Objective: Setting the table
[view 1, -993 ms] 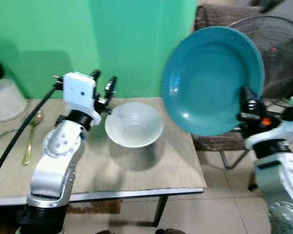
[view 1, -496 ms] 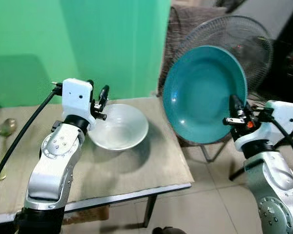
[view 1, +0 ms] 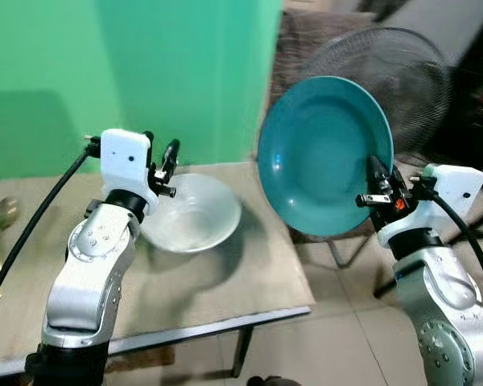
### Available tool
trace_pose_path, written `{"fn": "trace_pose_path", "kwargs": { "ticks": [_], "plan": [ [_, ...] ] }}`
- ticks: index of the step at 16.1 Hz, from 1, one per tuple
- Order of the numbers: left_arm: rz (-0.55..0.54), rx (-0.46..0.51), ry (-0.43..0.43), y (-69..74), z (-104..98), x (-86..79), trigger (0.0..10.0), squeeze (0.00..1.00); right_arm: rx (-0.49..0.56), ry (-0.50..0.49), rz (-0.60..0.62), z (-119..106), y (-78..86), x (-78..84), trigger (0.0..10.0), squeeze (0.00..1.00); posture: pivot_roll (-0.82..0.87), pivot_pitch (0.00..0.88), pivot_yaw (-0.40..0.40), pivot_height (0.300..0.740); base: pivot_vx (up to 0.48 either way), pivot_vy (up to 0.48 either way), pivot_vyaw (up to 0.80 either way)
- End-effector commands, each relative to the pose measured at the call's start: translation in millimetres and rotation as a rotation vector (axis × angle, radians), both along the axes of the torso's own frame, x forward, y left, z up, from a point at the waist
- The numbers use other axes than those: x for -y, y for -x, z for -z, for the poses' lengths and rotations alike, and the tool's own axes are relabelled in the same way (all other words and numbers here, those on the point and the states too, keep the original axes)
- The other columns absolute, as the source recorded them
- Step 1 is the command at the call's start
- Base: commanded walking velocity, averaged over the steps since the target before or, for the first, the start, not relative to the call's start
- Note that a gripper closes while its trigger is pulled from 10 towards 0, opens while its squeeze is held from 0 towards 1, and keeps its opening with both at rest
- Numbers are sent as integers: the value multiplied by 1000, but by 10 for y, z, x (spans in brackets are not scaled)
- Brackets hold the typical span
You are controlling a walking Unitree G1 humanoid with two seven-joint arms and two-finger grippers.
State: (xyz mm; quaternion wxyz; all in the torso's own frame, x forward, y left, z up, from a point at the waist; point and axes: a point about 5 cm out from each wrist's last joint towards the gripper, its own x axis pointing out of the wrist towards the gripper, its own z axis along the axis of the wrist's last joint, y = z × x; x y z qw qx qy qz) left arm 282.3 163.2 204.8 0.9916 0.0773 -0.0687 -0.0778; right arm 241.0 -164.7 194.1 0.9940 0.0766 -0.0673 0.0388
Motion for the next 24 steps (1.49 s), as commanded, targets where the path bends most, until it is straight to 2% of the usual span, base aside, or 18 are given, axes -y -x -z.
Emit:
{"fn": "trace_pose_path", "kwargs": {
  "ticks": [1, 3, 5, 8, 14, 18, 19, 20, 24],
  "plan": [
    [8, 9, -9, 10, -26, 18, 10000, 0, 41, -2, -1, -72, -4, 21, 10000, 0, 86, 0, -101, 740, 0, 0, -800],
    [-27, 0, -6, 24, 8, -40, 10000, 0, 14, -14, 2, -17, -24, 10, 10000, 0, 85, 0, -91, 740, 0, 0, 0],
    [-6, 10, -24, 25, -17, -17, 10000, 0, 15, -32, -10, -17, -7, -19, 10000, 0, 85, 0, -97, 740, 0, 0, 0],
    [-1, 11, -34, 21, -11, -5, 10000, 0, 9, -16, -29, 10, 2, -59, 10000, 0, 74, 0, -86, 740, 0, -385, 0],
    [9, 1, -31, 33, 3, 6, 10000, 0, -1, -15, -35, 21, 5, -69, 10000, 0, 86, 0, -93, 740, 0, 0, 0],
    [27, 21, -72, 25, -22, 46, 10000, 0, -1, -17, -37, 27, 9, -88, 10000, 0, 85, 0, -88, 740, 0, 0, -800],
    [33, 22, -72, 21, -30, 52, 10000, 0, 0, -17, -36, 25, 9, -89, 10000, 0, 85, 0, -87, 740, 0, 0, -800],
    [46, -3, -4, 13, -8, 58, 10000, 0, 0, -17, -32, 25, 7, -83, 10000, 0, 84, 0, -86, 740, 0, 480, -800],
    [42, -4, -31, 7, -9, 50, 10000, 0, -1, -20, -17, 25, 8, -71, 10000, 0, 82, 0, -82, 740, 0, 360, -800]
  ]
}}
